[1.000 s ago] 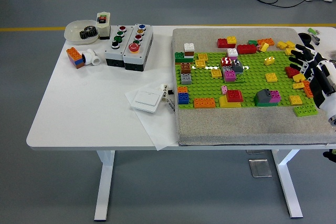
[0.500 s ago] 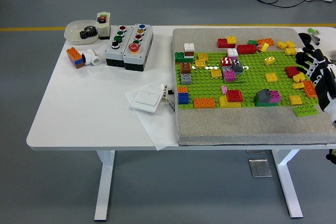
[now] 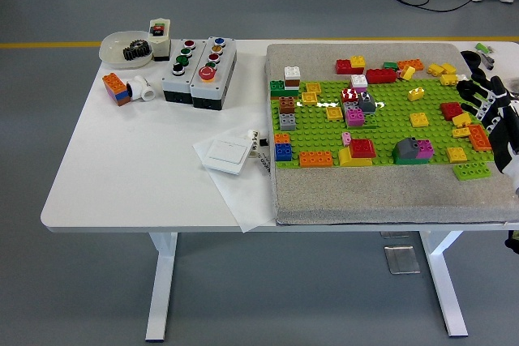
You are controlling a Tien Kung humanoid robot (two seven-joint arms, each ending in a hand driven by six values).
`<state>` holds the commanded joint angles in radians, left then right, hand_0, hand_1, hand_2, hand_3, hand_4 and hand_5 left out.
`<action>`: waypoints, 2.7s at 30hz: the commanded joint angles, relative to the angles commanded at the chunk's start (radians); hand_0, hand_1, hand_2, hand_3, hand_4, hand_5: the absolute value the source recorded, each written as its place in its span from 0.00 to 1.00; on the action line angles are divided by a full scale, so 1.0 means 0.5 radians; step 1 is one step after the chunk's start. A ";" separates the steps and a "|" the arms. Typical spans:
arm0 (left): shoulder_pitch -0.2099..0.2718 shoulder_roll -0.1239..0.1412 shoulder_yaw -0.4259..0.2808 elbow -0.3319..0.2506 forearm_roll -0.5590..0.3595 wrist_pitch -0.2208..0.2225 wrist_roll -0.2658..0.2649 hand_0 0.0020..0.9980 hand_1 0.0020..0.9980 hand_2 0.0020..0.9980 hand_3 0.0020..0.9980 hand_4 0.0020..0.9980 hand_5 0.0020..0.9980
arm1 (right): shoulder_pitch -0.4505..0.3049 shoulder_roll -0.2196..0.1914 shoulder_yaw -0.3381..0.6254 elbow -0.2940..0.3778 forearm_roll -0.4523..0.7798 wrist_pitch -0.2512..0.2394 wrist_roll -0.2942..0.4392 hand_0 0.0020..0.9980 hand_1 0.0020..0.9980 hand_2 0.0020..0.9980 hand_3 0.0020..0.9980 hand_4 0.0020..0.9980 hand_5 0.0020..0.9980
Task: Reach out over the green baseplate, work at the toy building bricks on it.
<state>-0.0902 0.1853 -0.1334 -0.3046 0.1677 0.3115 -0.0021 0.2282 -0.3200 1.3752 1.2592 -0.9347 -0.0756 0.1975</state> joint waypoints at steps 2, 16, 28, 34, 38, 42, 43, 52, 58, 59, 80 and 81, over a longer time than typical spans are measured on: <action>0.000 0.000 -0.002 0.000 0.003 0.000 0.001 0.80 0.82 0.83 0.66 0.66 0.66 | 0.001 -0.001 -0.002 -0.002 0.005 -0.001 0.001 0.85 0.81 0.82 0.82 1.00 0.92; -0.002 0.001 0.003 -0.001 -0.006 0.001 -0.002 0.80 0.82 0.83 0.66 0.66 0.66 | 0.002 -0.004 0.012 -0.003 0.020 -0.007 0.004 0.86 0.81 0.82 0.82 1.00 0.92; -0.006 0.001 0.006 -0.002 -0.011 0.000 -0.003 0.80 0.82 0.83 0.66 0.66 0.66 | 0.003 -0.006 0.015 -0.011 0.029 -0.009 0.003 0.86 0.81 0.82 0.83 1.00 0.92; -0.004 0.000 0.005 -0.002 -0.009 0.000 -0.001 0.80 0.82 0.83 0.66 0.66 0.66 | -0.001 -0.005 0.012 -0.011 0.028 -0.007 0.002 0.86 0.81 0.82 0.83 1.00 0.92; -0.003 -0.001 0.005 -0.002 -0.009 0.001 0.000 0.80 0.82 0.83 0.66 0.66 0.65 | -0.003 -0.005 0.006 -0.012 0.027 -0.006 0.001 0.86 0.81 0.82 0.83 1.00 0.93; -0.001 0.000 0.003 -0.002 -0.006 0.002 0.001 0.80 0.82 0.83 0.66 0.66 0.65 | -0.007 -0.006 0.004 -0.011 0.026 -0.007 0.002 0.86 0.81 0.82 0.83 1.00 0.93; 0.000 0.000 0.001 -0.002 -0.004 0.002 0.002 0.80 0.82 0.83 0.66 0.66 0.65 | -0.007 -0.006 0.003 -0.011 0.026 -0.007 0.002 0.86 0.81 0.82 0.83 1.00 0.93; 0.008 -0.002 -0.008 -0.001 0.012 0.003 0.007 0.80 0.82 0.83 0.66 0.66 0.65 | -0.016 -0.005 0.003 -0.011 0.026 -0.011 0.006 0.86 0.81 0.82 0.83 1.00 0.93; 0.009 -0.001 -0.011 -0.001 0.019 0.002 0.008 0.80 0.82 0.83 0.66 0.67 0.66 | -0.019 -0.004 0.006 -0.012 0.026 -0.010 0.007 0.86 0.81 0.82 0.83 1.00 0.93; 0.007 0.000 -0.012 -0.001 0.022 0.001 0.009 0.80 0.82 0.83 0.66 0.67 0.66 | -0.018 -0.004 0.011 -0.012 0.025 -0.010 0.007 0.86 0.81 0.82 0.83 1.00 0.93; -0.003 0.002 -0.003 -0.002 0.011 0.000 0.003 0.80 0.82 0.83 0.66 0.67 0.66 | -0.016 -0.002 0.036 -0.010 0.027 -0.009 0.010 0.87 0.81 0.82 0.83 1.00 0.93; -0.004 0.002 -0.004 -0.002 0.012 0.000 0.003 0.80 0.82 0.83 0.66 0.67 0.66 | -0.016 -0.002 0.037 -0.010 0.027 -0.009 0.010 0.87 0.81 0.82 0.83 1.00 0.93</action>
<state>-0.0922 0.1865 -0.1353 -0.3054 0.1736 0.3115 -0.0005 0.2205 -0.3210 1.3935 1.2540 -0.9212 -0.0801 0.2025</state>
